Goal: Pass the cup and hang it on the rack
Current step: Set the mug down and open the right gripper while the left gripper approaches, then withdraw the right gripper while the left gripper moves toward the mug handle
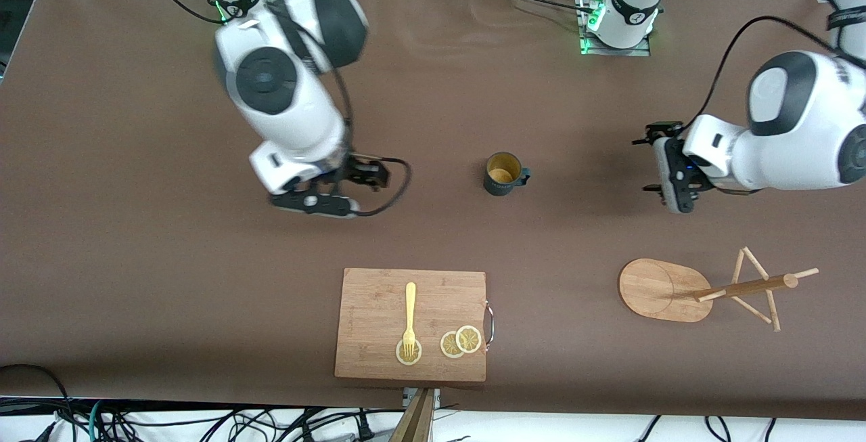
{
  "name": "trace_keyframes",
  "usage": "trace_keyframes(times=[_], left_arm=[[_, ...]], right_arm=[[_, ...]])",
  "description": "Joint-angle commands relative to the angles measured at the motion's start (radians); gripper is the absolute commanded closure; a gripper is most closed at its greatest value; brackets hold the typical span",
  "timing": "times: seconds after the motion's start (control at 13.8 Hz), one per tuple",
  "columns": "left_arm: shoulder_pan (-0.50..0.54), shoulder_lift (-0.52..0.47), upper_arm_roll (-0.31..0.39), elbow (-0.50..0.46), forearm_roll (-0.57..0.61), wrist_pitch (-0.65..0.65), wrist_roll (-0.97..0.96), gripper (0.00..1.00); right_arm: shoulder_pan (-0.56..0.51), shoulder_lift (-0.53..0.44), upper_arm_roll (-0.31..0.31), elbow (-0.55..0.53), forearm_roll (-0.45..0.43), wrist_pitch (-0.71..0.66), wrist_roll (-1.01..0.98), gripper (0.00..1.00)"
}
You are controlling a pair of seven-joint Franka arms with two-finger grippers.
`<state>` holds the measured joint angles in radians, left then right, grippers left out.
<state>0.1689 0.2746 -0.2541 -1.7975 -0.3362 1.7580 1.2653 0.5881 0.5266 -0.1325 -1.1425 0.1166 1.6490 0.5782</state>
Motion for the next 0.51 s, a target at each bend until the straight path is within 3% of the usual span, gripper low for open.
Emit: trace_keyframes(times=[0.0, 0.14, 0.29, 0.43], left_arm=[[0.008, -0.054, -0.005, -0.164, -0.131, 0.156, 0.190, 0.00], [0.008, -0.054, -0.016, -0.235, -0.220, 0.246, 0.291, 0.00], [0.006, -0.054, -0.019, -0.310, -0.341, 0.337, 0.432, 0.00], [0.001, -0.052, -0.043, -0.390, -0.476, 0.437, 0.566, 0.00]], right_arm=[[0.004, -0.204, -0.099, -0.191, 0.005, -0.040, -0.232, 0.00], [0.004, -0.316, -0.215, -0.297, -0.002, -0.083, -0.447, 0.00], [0.004, -0.349, -0.303, -0.306, -0.005, -0.148, -0.558, 0.00], [-0.002, -0.361, -0.329, -0.306, -0.011, -0.166, -0.592, 0.00]])
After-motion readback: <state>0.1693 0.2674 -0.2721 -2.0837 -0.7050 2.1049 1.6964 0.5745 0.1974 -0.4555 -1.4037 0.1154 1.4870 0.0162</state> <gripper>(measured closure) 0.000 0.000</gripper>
